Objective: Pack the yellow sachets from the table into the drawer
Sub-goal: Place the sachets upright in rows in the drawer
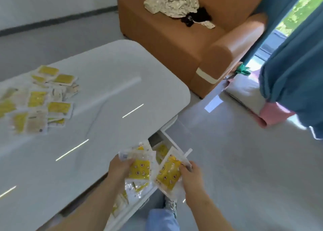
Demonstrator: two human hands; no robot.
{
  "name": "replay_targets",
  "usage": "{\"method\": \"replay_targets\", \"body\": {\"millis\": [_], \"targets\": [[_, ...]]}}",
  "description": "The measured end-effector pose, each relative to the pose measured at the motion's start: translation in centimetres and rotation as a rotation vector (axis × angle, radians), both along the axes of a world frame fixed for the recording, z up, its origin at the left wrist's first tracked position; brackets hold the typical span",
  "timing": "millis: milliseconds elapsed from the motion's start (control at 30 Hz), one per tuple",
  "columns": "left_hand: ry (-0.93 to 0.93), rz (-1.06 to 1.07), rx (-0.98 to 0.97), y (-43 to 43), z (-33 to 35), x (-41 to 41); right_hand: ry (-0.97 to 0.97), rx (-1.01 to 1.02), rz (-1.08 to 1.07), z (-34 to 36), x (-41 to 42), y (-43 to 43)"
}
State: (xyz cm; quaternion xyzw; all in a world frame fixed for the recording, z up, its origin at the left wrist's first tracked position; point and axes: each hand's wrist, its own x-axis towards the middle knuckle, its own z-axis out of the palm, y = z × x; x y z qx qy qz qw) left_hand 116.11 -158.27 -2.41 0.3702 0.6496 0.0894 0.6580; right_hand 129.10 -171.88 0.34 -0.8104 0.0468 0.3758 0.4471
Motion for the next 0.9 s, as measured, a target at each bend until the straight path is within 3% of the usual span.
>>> {"method": "replay_targets", "body": {"millis": [367, 567, 767, 900], "targets": [[0.165, 0.55, -0.285, -1.4, -10.5, 3.7, -0.086, -0.253, 0.791, -13.3, 12.3, 8.8], [0.041, 0.677, -0.425, -1.1, -18.2, 4.4, -0.189, -0.334, 1.198, -22.5, 13.5, 13.7], [-0.051, 0.736, -0.373, -0.6, -23.4, 5.2, -0.277, -0.431, 1.446, -29.6, 13.7, 15.3], [-0.048, 0.742, -0.393, -0.1, -25.3, 5.1, -0.515, -0.599, 1.635, -31.3, 13.4, 14.2]]}}
